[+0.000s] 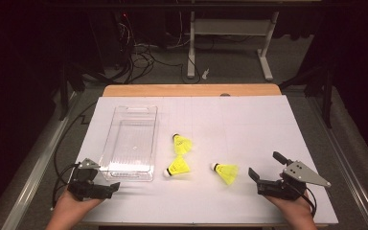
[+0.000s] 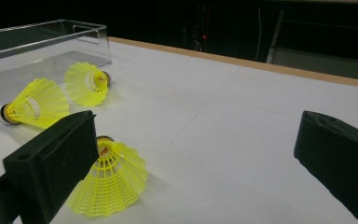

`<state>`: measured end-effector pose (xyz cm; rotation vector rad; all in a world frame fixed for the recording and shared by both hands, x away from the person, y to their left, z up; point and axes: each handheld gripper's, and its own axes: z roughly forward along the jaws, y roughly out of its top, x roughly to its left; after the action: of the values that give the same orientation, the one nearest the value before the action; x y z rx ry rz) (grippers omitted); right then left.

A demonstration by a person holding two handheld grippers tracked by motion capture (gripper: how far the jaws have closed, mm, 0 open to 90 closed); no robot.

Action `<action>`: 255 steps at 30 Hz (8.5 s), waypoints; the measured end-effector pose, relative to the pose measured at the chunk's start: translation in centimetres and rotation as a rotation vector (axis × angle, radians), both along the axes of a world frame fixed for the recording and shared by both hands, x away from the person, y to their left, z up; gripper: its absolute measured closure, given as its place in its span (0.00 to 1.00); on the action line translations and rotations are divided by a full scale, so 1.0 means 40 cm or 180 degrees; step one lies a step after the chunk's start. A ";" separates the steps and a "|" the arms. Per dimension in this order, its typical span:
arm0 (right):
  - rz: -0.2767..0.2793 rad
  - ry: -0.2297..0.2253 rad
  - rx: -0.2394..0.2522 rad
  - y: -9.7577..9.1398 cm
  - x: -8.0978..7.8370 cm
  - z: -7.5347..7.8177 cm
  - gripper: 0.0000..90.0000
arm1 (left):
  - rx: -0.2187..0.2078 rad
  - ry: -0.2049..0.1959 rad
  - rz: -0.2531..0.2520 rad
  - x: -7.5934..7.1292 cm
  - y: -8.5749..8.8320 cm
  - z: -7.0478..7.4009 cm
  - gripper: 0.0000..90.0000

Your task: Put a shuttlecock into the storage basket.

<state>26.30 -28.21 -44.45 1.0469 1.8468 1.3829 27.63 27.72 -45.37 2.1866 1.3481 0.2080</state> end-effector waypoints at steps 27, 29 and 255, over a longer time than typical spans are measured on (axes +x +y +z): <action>0.0042 -0.0007 -0.0098 0.005 -0.002 0.007 0.00 | 0.0351 0.0628 -0.0259 0.022 -0.024 0.004 0.01; 0.0045 -0.0006 -0.0097 0.005 -0.001 0.006 0.00 | 0.0369 0.0670 -0.0283 0.022 -0.024 0.006 0.01; 0.0154 0.0075 -0.0159 0.015 -0.004 0.007 0.00 | 0.1004 0.0818 -0.1700 0.204 -0.506 0.103 0.14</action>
<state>26.12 -27.62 -44.18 1.0033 1.9257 1.3502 35.81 7.47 -41.25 2.8301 0.8424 -0.0737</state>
